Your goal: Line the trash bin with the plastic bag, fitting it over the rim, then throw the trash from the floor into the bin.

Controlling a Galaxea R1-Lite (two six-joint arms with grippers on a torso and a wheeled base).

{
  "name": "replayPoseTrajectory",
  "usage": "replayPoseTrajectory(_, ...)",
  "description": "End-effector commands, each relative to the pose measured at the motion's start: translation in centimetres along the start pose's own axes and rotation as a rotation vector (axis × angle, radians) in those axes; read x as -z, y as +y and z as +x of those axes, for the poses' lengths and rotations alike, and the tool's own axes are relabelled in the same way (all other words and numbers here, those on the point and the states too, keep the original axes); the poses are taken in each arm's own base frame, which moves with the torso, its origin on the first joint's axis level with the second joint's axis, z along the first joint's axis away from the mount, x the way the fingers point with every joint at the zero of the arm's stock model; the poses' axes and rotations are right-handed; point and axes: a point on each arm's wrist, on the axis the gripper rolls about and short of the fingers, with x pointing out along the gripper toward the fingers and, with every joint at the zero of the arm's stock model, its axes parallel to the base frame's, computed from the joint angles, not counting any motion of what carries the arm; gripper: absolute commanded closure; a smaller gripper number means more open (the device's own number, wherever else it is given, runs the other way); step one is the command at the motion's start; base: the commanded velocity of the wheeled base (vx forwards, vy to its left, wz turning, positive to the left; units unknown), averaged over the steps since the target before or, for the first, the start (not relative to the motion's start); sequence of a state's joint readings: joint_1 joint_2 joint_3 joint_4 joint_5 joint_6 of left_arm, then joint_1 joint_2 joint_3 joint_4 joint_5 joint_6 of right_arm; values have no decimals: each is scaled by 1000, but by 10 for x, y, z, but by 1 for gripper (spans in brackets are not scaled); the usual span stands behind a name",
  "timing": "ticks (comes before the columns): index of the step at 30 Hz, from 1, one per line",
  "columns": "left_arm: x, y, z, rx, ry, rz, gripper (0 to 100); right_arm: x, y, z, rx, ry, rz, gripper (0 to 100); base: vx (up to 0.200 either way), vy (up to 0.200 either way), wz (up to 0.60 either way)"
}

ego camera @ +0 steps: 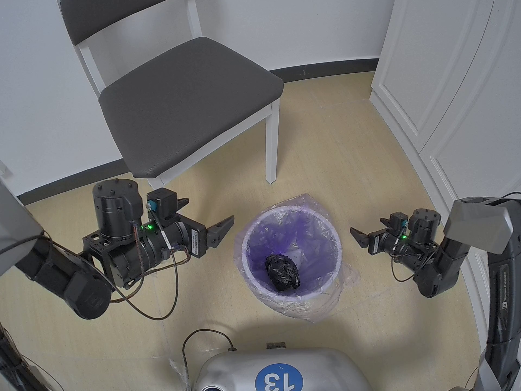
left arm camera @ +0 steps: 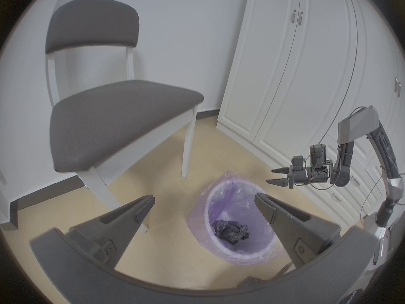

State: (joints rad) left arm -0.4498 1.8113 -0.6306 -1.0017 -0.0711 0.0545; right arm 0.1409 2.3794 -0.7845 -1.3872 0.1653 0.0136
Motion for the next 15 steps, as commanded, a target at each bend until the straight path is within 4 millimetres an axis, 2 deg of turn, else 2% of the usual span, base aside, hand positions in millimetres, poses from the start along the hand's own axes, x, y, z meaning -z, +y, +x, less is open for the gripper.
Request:
replayPoseTrajectory(1, -42, -3, -70, -12, -220, -63, 0, -89, -1, -92, 60, -195, -18, 0, 0, 0, 0)
replayPoseTrajectory(2, -42, -3, -70, -12, -220, -63, 0, -89, -1, -92, 60, -195, -18, 0, 0, 0, 0)
replayPoseTrajectory(3, -52, -4, -94, -15, -279, -66, 0, -101, 4, -115, 75, -232, -21, 0, 0, 0, 0)
replayPoseTrajectory(5, -59, -2, -111, -28, -325, -62, 0, -111, 5, -137, 109, -268, -25, 0, 0, 0, 0)
replayPoseTrajectory(8, -65, 10, -133, -113, -375, -60, 0, -128, 10, -166, 151, -343, -31, 0, 0, 0, 0)
replayPoseTrajectory(11, -70, 22, -166, -215, -420, -53, 0, -149, 19, -205, 183, -430, -35, 0, 0, 0, 0)
replayPoseTrajectory(14, -73, 24, -190, -264, -434, -50, 0, -164, 25, -231, 198, -483, -37, 0, 0, 0, 0)
replayPoseTrajectory(15, -75, 22, -208, -290, -441, -49, 0, -173, 30, -249, 211, -514, -35, 0, 0, 0, 0)
